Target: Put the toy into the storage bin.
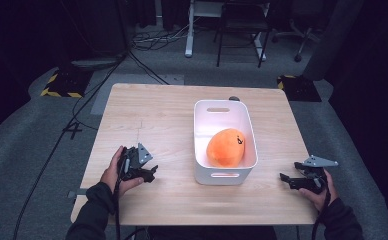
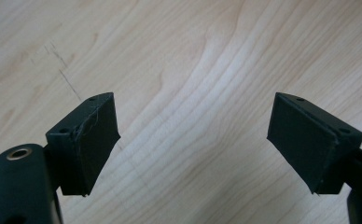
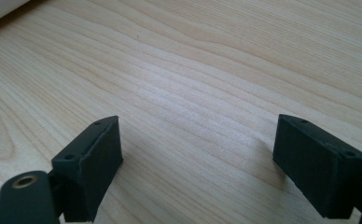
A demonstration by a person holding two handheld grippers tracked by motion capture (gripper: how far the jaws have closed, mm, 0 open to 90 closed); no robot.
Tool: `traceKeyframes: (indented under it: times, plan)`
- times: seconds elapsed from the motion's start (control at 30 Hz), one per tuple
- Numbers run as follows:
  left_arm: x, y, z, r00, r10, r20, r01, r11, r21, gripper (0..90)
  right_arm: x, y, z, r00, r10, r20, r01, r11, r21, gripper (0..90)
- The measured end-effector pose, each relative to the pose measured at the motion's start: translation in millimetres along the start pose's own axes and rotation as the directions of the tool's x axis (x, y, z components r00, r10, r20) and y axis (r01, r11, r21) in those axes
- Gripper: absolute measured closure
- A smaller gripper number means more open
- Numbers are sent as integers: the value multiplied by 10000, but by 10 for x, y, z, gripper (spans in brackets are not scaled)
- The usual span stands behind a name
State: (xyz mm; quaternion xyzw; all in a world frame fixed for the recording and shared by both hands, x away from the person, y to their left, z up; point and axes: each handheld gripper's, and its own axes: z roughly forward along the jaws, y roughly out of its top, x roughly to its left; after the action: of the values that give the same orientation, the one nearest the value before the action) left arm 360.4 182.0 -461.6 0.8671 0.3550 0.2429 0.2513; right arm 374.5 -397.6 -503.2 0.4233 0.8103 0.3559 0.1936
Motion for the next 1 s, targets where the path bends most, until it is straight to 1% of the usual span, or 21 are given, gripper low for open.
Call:
traceKeyframes:
  times: [0.03, 0.07, 0.13, 0.17, 0.2, 0.27, 0.33, 0.37, 0.5, 0.57, 0.6, 0.7, 0.73, 0.77, 0.8, 0.87, 0.9, 0.93, 0.97, 1.0]
  plan:
    - [-7, -26, 11, 10000, -92, 20, 92, 10000, 17, 165, 0, 0, 0, 10000, -4, 0, 4, 10000, 5, 156]
    - [-4, -48, 11, 10000, -72, -21, 73, 10000, 68, 165, 0, 0, 0, 10000, -4, 2, 4, 10000, -3, 156]
    - [-5, -92, 17, 9997, -238, 30, 238, 9997, -17, 165, 0, 0, 0, 10000, -5, 4, 5, 10000, 1, 156]
    - [-7, -109, 21, 9996, -259, 123, 259, 9997, 38, 165, 0, 0, 0, 10000, -6, 1, 6, 10000, 0, 156]
    - [-13, -131, 27, 9996, -287, 61, 287, 9996, 48, 165, 0, 0, 0, 10000, -2, 3, 2, 10000, -2, 156]
    - [-11, -178, 25, 9992, -369, 177, 368, 9993, 56, 165, 0, 0, 0, 10000, -3, 2, 3, 10000, -3, 156]
    - [-18, -218, 15, 9989, -447, 146, 446, 9990, 42, 165, 1, -1, 1, 10000, 2, 13, -2, 10000, -13, 156]
    - [-28, -243, 17, 9982, -556, 213, 556, 9985, 8, 165, 1, -1, 1, 10000, 8, 18, -8, 10000, -18, 156]
    - [-52, -331, 27, 9969, -709, 345, 708, 9975, 63, 165, -1, -8, -7, 10000, -25, 84, 25, 10000, -3, 156]
    - [-54, -376, 23, 9948, -905, 462, 905, 9959, 10, 165, 6, -10, -9, 10000, 46, 77, -45, 10000, -21, 156]
    - [-57, -396, 17, 9928, -1073, 533, 1073, 9942, 28, 165, 7, -11, -11, 10000, 53, 75, -53, 10000, -11, 156]
    - [-56, -466, 10, 9909, -1161, 681, 1162, 9932, 23, 165, 10, -12, -11, 9999, 90, 82, -90, 10000, -38, 156]
    - [-54, -492, 6, 9888, -1272, 777, 1275, 9918, 5, 165, 10, -12, -12, 9999, 89, 83, -89, 10000, -37, 156]
    - [-54, -492, 6, 9888, -1272, 777, 1275, 9918, 5, 164, 10, -12, -12, 9999, 89, 83, -89, 10000, -37, 156]
    - [-36, -542, 2, 9828, -1562, 986, 1585, 9872, -163, 164, 9, -12, -11, 9999, 96, 79, -96, 9999, -38, 156]
    - [-22, -590, -8, 9780, -1800, 1057, 1834, 9828, -228, 164, 6, -10, -10, 10000, 48, 67, -48, 10000, -12, 156]
    - [-8, -616, -7, 9745, -1927, 1149, 1970, 9800, -276, 164, 5, -10, -9, 10000, 47, 69, -47, 10000, -22, 156]
    - [-3, -643, -5, 9684, -2191, 1191, 2249, 9737, -369, 163, 4, -9, -8, 10000, 37, 63, -36, 10000, -22, 156]
    - [-3, -643, -5, 9684, -2191, 1191, 2249, 9737, -369, 163, 4, -9, -8, 10000, 37, 63, -36, 10000, -22, 156]
    - [11, -687, -4, 9586, -2499, 1366, 2584, 9648, -481, 162, -3, -8, -7, 10000, -39, 78, 39, 10000, -1, 156]
